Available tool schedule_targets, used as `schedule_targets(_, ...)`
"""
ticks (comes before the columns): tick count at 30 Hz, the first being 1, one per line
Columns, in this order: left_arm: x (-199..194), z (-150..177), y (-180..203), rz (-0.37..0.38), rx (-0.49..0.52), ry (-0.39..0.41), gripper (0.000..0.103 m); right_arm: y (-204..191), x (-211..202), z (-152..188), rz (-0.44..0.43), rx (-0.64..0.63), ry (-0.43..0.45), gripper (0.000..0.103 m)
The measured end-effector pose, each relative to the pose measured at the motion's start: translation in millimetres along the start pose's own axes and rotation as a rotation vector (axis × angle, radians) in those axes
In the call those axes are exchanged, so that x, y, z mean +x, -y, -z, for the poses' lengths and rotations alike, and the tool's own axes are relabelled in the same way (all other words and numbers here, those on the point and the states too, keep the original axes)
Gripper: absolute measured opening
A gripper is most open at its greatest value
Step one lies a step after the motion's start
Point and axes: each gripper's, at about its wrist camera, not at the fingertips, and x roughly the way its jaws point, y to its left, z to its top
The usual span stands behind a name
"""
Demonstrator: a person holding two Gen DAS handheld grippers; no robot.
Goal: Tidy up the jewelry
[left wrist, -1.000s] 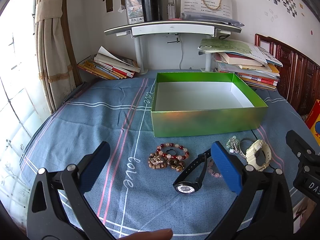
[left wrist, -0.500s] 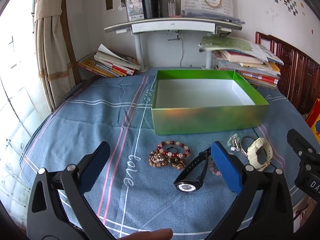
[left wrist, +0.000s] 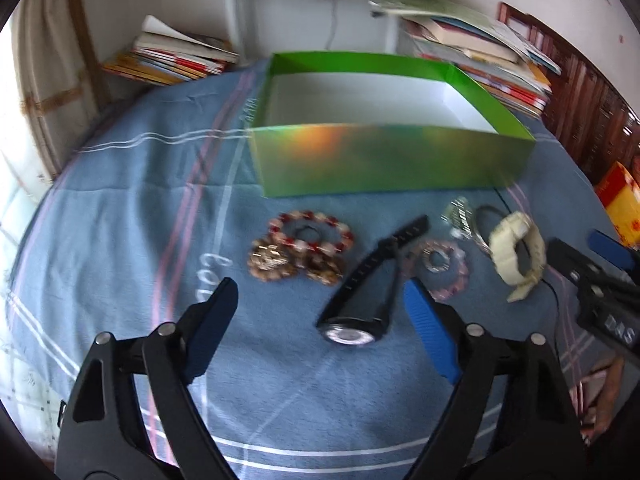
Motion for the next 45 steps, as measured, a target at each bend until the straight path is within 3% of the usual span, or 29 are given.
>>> schedule_targets(2,7,0,5,0.029,0.012,-0.026,0.082,1,9,-1,-0.046,0.012,-0.042,0.069)
schedule_targets(6,24,1,9,0.054,0.014,-0.086,0.082,-1,25,-2,-0.085,0.011,-0.097,0.068)
schedule_targets(15,48,-1,-5,0.117,-0.028,-0.161,0.081,-8,34,-13,-0.109,-0.046,-0.087,0.068)
schedule_targets(18,49,-3,-6,0.106,-0.009,-0.162,0.069,-12,39,-13,-0.097,-0.081,-0.090,0.082)
schedule_targets(22,47,-5,-9,0.153,-0.001,-0.173,0.036,-17,50,-14,-0.100,-0.109,-0.103,0.083)
schedule_targets(24,45,-6,-7,0.151,0.012,-0.177,0.035,-16,55,-13,-0.110,-0.110,-0.114,0.076)
schedule_targets(25,45,-6,-6,0.150,0.018,-0.176,0.034,-16,58,-13,-0.113,-0.111,-0.124,0.063)
schedule_targets(31,43,-6,-11,0.162,0.008,-0.174,0.033,-9,59,-17,-0.150,-0.094,-0.137,0.061)
schedule_targets(35,31,-11,-16,0.169,0.006,-0.140,0.032,-6,46,-22,-0.152,-0.086,-0.102,0.061)
schedule_targets(36,29,-13,-17,0.170,0.006,-0.131,0.031,-5,41,-25,-0.151,-0.087,-0.084,0.061)
schedule_targets(38,23,-16,-19,0.186,0.006,-0.114,0.015,-6,37,-27,-0.138,-0.092,-0.070,0.061)
schedule_targets(39,21,-18,-20,0.191,0.005,-0.109,0.013,-7,37,-28,-0.131,-0.095,-0.069,0.061)
schedule_targets(44,19,-18,-24,0.183,-0.002,-0.107,0.014,-11,39,-25,-0.136,-0.102,-0.086,0.061)
schedule_targets(45,19,-17,-26,0.189,-0.008,-0.115,0.024,-11,38,-24,-0.137,-0.101,-0.088,0.061)
